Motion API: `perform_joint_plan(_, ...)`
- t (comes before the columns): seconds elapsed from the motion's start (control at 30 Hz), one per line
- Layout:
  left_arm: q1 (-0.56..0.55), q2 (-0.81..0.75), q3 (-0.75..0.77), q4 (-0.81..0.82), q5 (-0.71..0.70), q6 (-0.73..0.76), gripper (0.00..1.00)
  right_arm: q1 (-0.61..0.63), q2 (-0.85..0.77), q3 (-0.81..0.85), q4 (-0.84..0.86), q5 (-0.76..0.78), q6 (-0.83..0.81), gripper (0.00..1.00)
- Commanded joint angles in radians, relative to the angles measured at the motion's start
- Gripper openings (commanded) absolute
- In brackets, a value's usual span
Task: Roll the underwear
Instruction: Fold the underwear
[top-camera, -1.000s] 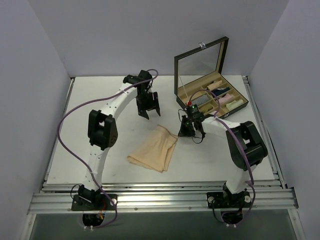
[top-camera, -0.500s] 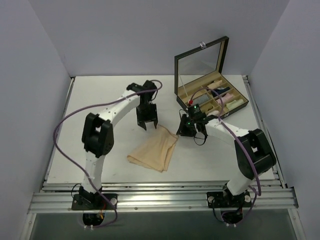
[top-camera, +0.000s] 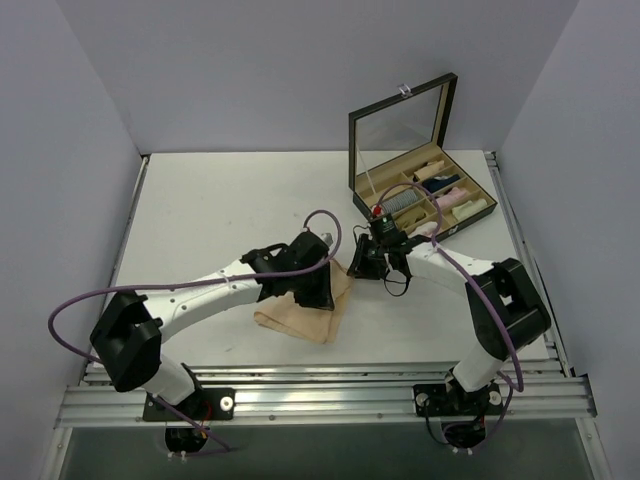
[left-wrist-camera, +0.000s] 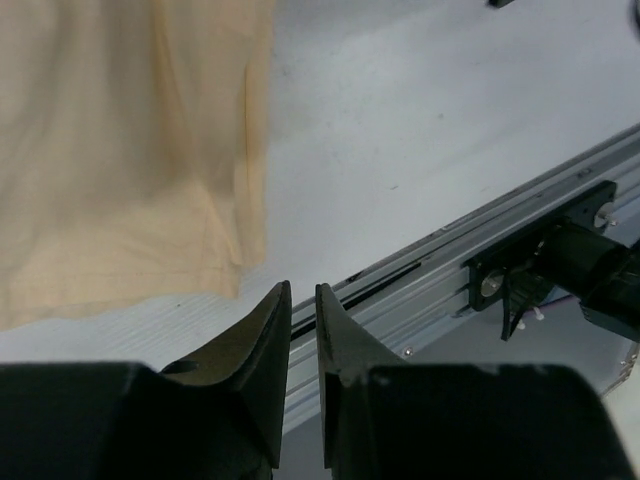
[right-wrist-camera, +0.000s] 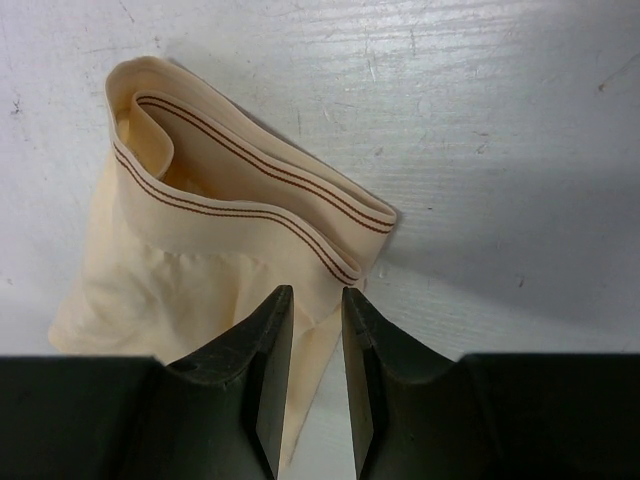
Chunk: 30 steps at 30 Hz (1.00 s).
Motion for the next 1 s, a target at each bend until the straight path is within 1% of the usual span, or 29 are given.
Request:
perform_joint_plan(0.0,-0.047,0.046,-0.076,0.211,-0.061,-0.084,0.24,0.007,0.023,-0.009,0.029,0.006,0.019,0.22)
perform_joint_plan(0.07,-0.073,0.078,-0.108,0.259,-0.095,-0.132,0.21,0.005,0.039,-0.003,0.03,0.011,0.013,0.22)
perform_joint_plan(0.1,-0.079,0.084,-0.114,0.277,-0.095,-0.144,0.18,0.005,0.046,0.006,0.03,0.012,0.013,0.22)
perform_joint_plan(0.17,-0.087,0.117,-0.117,0.337,-0.078,-0.15,0.15,0.005,0.056,0.014,0.032,0.014,0.02,0.22)
perform_joint_plan(0.27,-0.113,0.176,-0.07,0.294,-0.094,-0.126,0.09,0.007,0.056,0.017,0.04,0.02,0.036,0.22)
perform_joint_plan(0.3,-0.12,0.187,-0.044,0.274,-0.122,-0.124,0.09,0.007,0.058,0.014,0.038,0.023,0.037,0.23)
perform_joint_plan(0.37,-0.123,0.216,-0.037,0.264,-0.12,-0.121,0.08,0.007,0.061,0.011,0.038,0.023,0.039,0.23)
perform_joint_plan(0.5,-0.136,0.233,-0.053,0.25,-0.14,-0.139,0.07,0.011,0.063,0.003,0.043,0.028,0.037,0.23)
perform_joint_plan(0.63,-0.137,0.238,-0.068,0.199,-0.179,-0.159,0.06,0.013,0.063,0.002,0.04,0.029,0.036,0.23)
perform_joint_plan(0.8,-0.14,0.252,-0.07,0.184,-0.187,-0.175,0.05,0.013,0.055,0.009,0.027,0.041,0.037,0.28)
perform_joint_plan(0.97,-0.15,0.275,-0.076,0.179,-0.19,-0.189,0.04,0.019,0.059,0.015,0.014,0.057,0.043,0.28)
